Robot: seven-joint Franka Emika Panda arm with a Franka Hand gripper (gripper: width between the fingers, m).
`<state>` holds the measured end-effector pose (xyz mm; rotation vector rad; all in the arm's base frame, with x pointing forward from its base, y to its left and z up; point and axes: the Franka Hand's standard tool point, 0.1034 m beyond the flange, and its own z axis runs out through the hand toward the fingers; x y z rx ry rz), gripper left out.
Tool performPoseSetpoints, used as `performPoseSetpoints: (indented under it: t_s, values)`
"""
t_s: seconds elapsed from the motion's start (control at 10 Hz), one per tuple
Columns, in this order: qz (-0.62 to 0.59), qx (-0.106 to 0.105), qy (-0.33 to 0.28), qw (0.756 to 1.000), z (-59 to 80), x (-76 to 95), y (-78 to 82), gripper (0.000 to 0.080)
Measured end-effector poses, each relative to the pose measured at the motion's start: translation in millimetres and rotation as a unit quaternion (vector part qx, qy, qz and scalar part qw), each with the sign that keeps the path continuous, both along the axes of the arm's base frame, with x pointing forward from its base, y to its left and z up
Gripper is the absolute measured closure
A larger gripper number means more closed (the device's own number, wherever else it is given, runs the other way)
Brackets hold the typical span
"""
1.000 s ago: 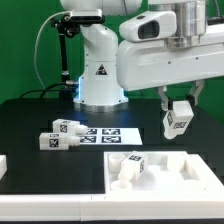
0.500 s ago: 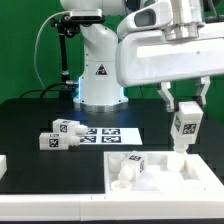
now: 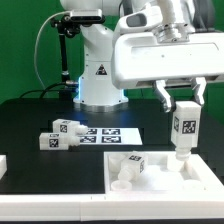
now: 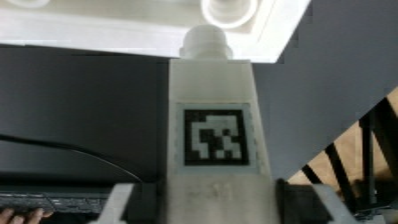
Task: Assemble one leg
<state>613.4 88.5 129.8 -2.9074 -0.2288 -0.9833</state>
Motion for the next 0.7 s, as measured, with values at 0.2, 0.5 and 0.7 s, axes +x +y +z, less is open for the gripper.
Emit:
performPoseSetpoints:
  t_s: [0.2,0.5,0.7]
  values:
    - [0.000,0.002,0.002,1.000,-8.0,6.2,2.6,0.0514]
    - [0.006,0.005,0.005,1.000,-18.7,10.2,15.7,0.0514]
    - [0.006,0.005,0.008,1.000,-22.4,9.7,15.8,0.0514]
